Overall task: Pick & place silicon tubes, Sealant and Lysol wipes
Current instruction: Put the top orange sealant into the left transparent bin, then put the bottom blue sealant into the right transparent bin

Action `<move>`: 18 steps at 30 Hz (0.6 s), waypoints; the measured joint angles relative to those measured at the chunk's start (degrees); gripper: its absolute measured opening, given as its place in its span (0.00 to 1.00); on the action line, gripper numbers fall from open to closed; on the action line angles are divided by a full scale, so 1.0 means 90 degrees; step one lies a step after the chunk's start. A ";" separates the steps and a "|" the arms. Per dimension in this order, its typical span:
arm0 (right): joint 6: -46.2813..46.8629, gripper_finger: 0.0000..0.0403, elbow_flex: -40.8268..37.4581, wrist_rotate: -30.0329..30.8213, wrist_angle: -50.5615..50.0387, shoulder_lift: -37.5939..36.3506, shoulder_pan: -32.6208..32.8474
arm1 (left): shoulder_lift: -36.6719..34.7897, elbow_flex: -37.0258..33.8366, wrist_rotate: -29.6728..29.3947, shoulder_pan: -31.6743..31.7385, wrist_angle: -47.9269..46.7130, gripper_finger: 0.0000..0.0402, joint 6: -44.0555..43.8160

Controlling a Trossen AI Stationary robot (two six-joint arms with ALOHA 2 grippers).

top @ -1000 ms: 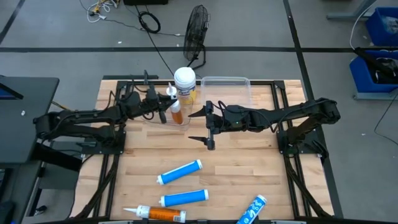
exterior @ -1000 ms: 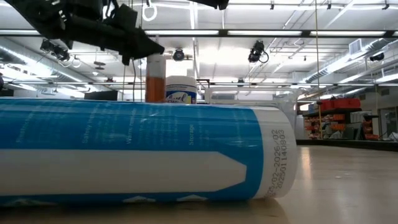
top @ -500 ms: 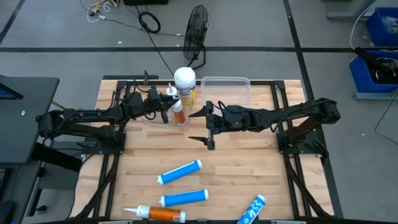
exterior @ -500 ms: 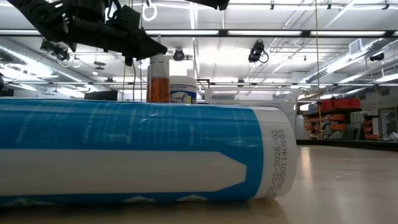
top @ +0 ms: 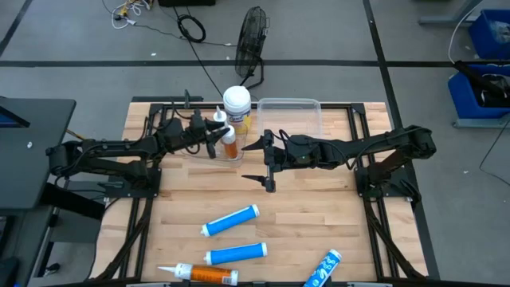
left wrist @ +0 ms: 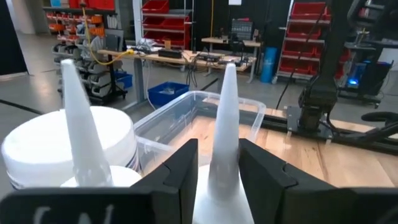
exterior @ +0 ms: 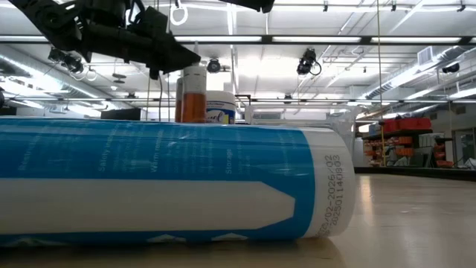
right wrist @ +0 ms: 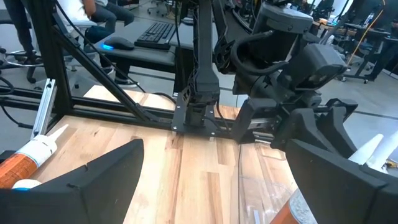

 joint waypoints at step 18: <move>0.0123 0.99 -0.0002 -0.0138 -0.0267 0.0000 0.0027 | -0.0858 0.0003 -0.0011 0.0012 0.0263 0.30 -0.0086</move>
